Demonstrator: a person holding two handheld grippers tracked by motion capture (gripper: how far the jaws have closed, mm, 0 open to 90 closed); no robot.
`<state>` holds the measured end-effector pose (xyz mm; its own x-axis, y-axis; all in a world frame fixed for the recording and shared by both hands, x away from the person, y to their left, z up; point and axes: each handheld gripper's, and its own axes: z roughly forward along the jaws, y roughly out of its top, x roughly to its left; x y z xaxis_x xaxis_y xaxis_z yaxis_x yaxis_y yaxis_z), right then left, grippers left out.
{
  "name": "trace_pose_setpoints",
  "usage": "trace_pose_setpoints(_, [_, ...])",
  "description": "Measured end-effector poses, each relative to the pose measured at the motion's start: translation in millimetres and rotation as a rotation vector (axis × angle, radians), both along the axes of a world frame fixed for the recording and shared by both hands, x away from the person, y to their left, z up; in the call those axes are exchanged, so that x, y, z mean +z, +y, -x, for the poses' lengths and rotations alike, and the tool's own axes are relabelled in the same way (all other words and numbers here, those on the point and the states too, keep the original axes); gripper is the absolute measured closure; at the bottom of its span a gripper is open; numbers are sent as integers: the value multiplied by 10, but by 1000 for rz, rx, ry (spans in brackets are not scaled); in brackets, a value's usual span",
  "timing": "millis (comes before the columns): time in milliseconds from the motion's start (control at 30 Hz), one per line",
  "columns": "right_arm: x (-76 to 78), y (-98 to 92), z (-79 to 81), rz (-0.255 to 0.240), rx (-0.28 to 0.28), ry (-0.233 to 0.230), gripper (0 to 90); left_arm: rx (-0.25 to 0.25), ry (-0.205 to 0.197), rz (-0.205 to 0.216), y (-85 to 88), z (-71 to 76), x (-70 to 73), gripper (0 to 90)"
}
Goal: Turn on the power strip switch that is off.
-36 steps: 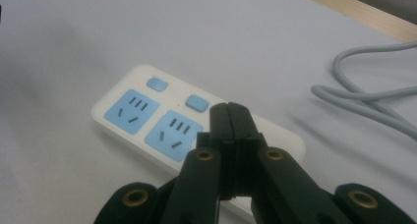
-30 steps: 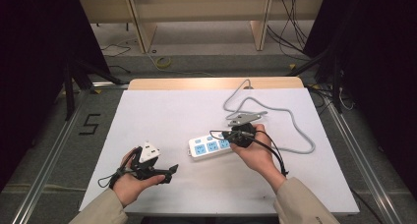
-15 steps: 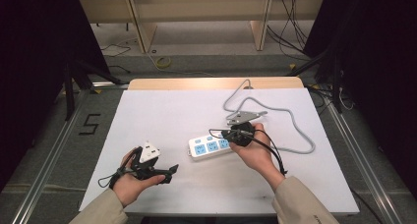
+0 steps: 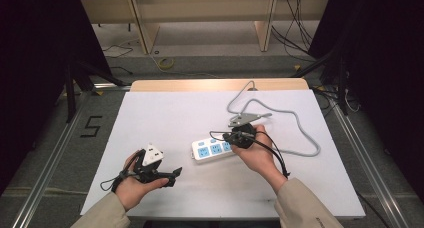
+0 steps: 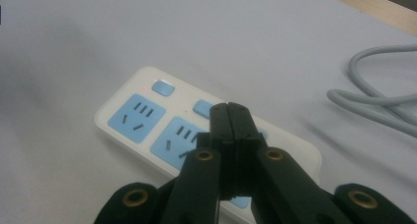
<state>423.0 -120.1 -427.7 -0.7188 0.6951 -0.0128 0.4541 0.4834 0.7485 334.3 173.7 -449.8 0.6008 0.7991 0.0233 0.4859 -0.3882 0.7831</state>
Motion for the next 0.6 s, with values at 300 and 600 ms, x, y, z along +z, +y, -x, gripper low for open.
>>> trace_pose_setpoints(300, [1,83,-28,8,14,2,900,-4,8,-4,-5,-6,-9,146])
trace_pose_setpoints(600, [11,153,-44,9,22,3,900,-4,5,-2,-6,-2,-8,146])
